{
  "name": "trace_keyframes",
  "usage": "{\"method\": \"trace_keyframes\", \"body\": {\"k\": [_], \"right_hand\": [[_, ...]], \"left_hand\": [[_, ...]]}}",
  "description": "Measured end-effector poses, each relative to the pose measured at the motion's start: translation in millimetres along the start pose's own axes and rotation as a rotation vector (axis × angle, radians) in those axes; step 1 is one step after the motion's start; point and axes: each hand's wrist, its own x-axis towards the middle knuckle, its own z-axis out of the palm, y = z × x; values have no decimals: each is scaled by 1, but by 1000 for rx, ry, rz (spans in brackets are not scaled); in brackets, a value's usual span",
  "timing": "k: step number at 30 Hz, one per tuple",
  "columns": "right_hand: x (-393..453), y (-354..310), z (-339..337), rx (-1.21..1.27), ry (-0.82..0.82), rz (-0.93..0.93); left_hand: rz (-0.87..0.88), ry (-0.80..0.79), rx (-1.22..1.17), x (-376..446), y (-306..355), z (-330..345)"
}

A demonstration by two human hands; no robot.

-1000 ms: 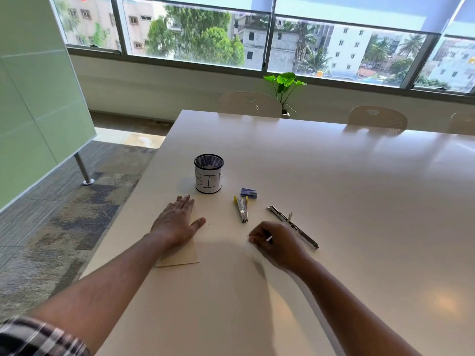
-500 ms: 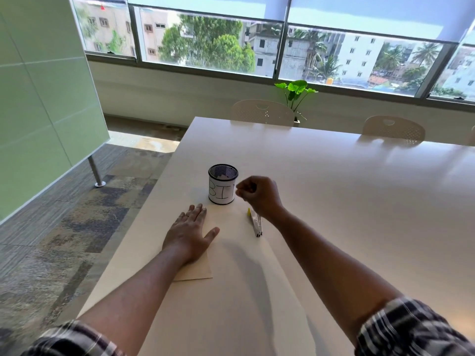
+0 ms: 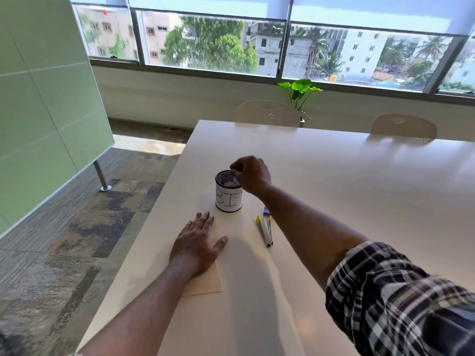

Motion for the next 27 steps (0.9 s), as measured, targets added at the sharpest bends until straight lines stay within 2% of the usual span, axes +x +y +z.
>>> {"method": "trace_keyframes", "body": {"k": [6, 13, 20, 27], "right_hand": [[-11, 18, -17, 54, 81, 16], [-60, 58, -60, 97, 144, 34], [-134, 114, -100, -14, 152, 137], [-188, 152, -93, -179, 145, 248]], "left_hand": [[-3, -6, 13, 0, 2, -2], [-11, -30, 21, 0, 4, -7], [5, -14, 48, -3, 7, -9], [-11, -104, 79, 3, 12, -19]]}}
